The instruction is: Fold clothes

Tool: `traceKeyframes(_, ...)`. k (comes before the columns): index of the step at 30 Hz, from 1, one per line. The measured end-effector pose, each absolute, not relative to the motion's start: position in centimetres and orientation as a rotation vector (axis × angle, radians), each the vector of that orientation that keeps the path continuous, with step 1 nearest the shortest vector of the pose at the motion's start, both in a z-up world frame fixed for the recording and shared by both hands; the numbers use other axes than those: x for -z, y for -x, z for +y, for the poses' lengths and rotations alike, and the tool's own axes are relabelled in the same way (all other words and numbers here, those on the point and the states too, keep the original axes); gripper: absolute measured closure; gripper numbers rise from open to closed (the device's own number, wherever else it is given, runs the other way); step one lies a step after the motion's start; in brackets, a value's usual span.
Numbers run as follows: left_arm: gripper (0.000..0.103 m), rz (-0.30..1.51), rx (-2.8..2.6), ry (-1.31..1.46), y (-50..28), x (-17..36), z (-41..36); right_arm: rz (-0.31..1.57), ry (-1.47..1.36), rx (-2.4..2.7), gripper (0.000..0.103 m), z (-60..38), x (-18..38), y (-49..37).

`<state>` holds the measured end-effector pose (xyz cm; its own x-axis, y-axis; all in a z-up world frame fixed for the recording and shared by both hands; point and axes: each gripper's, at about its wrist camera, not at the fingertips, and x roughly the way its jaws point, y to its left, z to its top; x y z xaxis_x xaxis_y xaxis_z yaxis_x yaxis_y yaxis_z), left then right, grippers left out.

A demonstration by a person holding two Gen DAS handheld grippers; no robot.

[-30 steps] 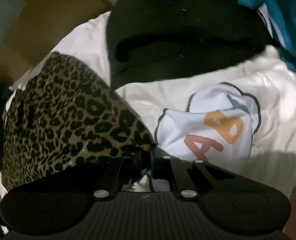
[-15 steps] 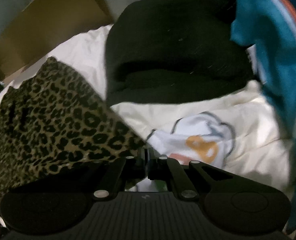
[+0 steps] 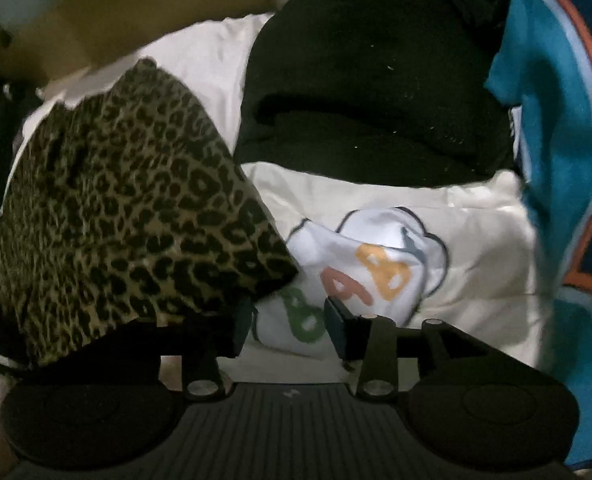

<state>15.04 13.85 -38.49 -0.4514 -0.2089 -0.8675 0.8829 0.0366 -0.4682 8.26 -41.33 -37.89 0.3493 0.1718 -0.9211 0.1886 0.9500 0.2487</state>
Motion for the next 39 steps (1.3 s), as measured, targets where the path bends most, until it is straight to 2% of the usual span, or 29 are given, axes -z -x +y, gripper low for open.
traceKeyframes(8,0.082,1.426,1.522,-0.751,-17.4,36.1,14.1,1.189,-0.328,0.003,0.055,-40.7,34.3,-8.5)
traceKeyframes(18,0.082,1.373,1.393,-0.652,-21.6,33.0,14.5,1.101,-0.322,-0.026,0.055,-39.4,28.1,-9.4)
traceKeyframes(21,0.076,1.349,1.342,-0.628,-23.0,32.2,15.6,1.104,-0.313,-0.035,0.055,-38.8,26.8,-10.6)
traceKeyframes(25,0.075,1.329,1.261,-0.581,-24.9,31.6,17.3,1.088,-0.290,-0.074,0.055,-36.9,25.5,-11.9)
traceKeyframes(32,0.073,1.308,1.172,-0.527,-27.0,31.7,20.0,1.078,-0.291,-0.157,0.055,-31.6,25.5,-13.8)
traceKeyframes(39,0.070,1.298,1.146,-0.501,-27.6,31.9,21.9,1.100,-0.373,-0.243,0.055,-27.0,28.0,-14.9)
